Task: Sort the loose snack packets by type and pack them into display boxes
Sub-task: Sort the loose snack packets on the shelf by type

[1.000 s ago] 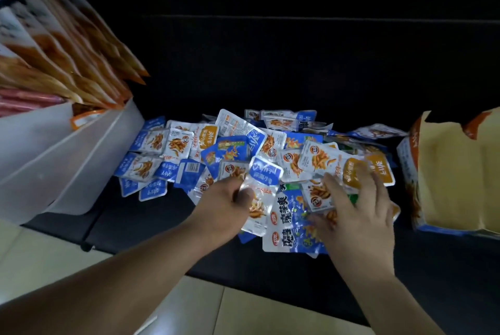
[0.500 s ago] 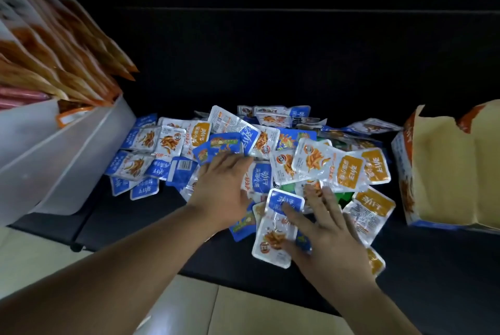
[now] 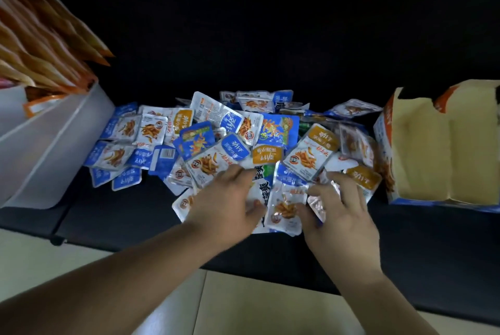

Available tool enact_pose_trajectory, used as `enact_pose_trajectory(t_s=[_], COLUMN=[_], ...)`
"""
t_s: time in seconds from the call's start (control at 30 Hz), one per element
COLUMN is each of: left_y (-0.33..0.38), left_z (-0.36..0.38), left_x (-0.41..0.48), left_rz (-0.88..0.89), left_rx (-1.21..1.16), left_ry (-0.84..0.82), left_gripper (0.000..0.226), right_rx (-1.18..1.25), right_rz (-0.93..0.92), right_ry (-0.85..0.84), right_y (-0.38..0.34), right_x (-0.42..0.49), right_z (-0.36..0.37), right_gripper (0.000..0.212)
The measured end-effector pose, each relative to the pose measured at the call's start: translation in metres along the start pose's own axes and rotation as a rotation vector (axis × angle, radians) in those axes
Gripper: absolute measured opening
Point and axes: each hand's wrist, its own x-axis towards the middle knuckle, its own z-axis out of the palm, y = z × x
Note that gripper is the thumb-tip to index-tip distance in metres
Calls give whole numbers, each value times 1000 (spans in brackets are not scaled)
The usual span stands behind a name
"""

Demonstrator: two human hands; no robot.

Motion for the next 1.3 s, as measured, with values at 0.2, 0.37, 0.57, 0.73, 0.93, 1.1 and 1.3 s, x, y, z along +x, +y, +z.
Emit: enact_pose_trajectory(t_s=[0.2,0.37,0.57,0.73,0.93,1.1,1.3], left_y=[7,11,27,36,30,24,37], left_z=[21,21,15,20,-22,-72,-107], left_x=[7,8,16,14,20,17,19], left_rz=[-182,-304,-527,-553,-564,-397,-152], left_rx=[13,-109,-597,-721,-826,-780,-665], left_ry=[-43,-46,54,-23,110,148,-85], left_gripper=[94,105,61,18,13,20,20], right_rx=[-129,-136,-7,139,111,285,834], right_rz=[24,97,211,353,271,162,220], right_ry=[-400,-443,-312,-226,10,-42,-418], right_y=[-2,8,19,22,18,-14,-56], right_x=[-16,-15,-6,-6,-1,16,40], right_z=[-2,-6,-7,-2,-8,-30,-60], right_gripper=[87,82,70,60,56,49,57])
